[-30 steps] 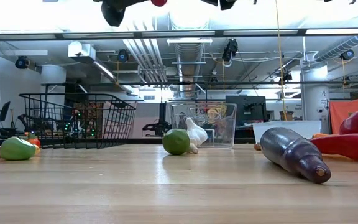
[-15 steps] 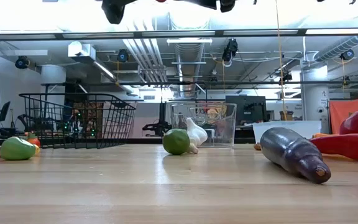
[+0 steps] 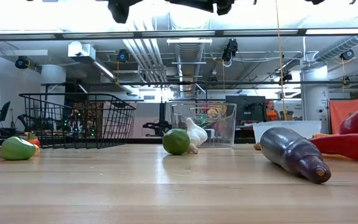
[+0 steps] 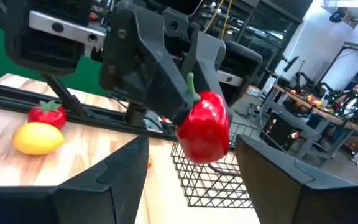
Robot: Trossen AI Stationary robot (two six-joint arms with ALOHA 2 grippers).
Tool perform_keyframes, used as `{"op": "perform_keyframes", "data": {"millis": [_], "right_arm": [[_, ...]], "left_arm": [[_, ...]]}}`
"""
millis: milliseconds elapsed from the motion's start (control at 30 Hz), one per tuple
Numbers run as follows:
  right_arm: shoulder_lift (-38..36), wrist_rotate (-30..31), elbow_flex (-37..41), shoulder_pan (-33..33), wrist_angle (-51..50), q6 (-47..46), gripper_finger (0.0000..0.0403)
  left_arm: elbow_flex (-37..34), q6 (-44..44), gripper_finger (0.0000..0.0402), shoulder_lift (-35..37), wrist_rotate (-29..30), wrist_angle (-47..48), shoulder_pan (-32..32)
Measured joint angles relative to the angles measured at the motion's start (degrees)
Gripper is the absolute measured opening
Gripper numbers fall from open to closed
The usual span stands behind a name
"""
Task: Sort produce into baskets
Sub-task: Put the red chili pepper into the right transparent bin
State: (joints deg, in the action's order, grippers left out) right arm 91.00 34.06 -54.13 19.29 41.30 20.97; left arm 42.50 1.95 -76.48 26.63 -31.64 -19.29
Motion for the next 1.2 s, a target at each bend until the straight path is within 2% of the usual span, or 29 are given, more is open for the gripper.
{"op": "perform_keyframes", "data": {"millis": [800,1200], "right_arm": [[-0.02,0.07,0.0,-0.2,-0.52,0.29,0.0168],[-0.02,0.09,0.0,-0.2,-0.47,0.27,0.0157]], "left_arm": [[0.0,0.05,0.005,-0.07,0.0,0.34,0.0],[0.0,0.05,0.005,-0.07,0.0,0.99,0.03]]}}
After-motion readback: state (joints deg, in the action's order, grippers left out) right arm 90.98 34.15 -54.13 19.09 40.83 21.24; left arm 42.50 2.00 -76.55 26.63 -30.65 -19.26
